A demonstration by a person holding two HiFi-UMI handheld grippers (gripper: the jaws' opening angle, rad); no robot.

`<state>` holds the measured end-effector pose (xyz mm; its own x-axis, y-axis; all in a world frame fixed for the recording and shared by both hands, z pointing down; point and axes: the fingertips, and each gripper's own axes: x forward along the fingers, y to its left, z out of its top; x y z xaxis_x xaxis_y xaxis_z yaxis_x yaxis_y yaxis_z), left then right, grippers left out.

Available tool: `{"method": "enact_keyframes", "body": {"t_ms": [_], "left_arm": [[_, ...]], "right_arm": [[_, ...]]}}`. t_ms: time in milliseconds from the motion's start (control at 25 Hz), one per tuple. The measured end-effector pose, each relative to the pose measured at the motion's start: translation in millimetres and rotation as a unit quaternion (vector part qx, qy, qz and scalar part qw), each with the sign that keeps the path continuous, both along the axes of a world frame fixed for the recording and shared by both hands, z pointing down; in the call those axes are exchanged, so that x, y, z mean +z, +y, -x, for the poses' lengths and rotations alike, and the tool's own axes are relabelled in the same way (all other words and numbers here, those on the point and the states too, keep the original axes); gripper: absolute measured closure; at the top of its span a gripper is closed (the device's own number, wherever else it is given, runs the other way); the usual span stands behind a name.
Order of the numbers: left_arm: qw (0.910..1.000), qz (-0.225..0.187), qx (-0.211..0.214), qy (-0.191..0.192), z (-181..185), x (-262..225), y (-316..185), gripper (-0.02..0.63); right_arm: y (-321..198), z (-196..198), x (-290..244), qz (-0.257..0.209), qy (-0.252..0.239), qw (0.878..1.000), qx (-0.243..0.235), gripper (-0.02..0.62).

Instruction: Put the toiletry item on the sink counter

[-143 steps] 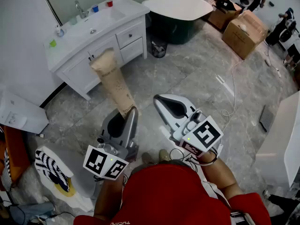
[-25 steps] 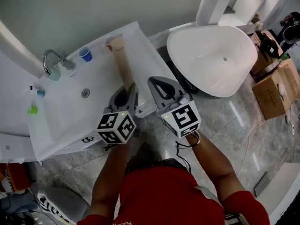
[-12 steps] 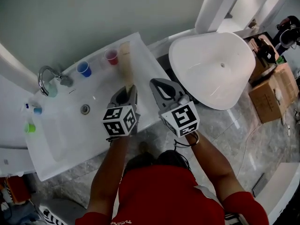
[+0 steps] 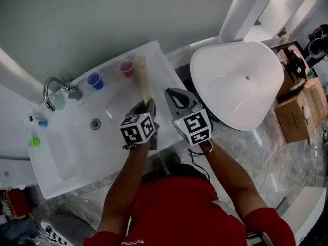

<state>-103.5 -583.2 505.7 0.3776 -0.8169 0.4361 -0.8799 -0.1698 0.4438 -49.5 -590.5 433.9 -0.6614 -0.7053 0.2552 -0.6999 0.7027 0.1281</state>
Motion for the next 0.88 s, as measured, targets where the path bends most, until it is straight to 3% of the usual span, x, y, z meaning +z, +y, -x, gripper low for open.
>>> {"method": "enact_keyframes", "body": {"t_ms": [160, 320, 440, 880], "left_arm": [[0.9983, 0.046, -0.021, 0.029, -0.3, 23.0, -8.6, 0.546], [0.9953, 0.079, -0.012, 0.055, -9.0, 43.5, -18.9, 0.546], [0.9934, 0.104, -0.016, 0.047, -8.8, 54.7, -23.7, 0.546], [0.9909, 0.127, -0.008, 0.044, -21.7, 86.9, -46.1, 0.543]], "right_arm": [[-11.4, 5.4, -1.9, -0.002, 0.001, 1.000, -0.019, 0.566], [-17.3, 2.5, -1.8, -0.005, 0.006, 1.000, -0.026, 0.566], [-22.4, -4.3, 0.3, -0.003, 0.007, 1.000, -0.025, 0.566], [-34.0, -14.9, 4.9, 0.000, 0.006, 1.000, -0.028, 0.566]]}}
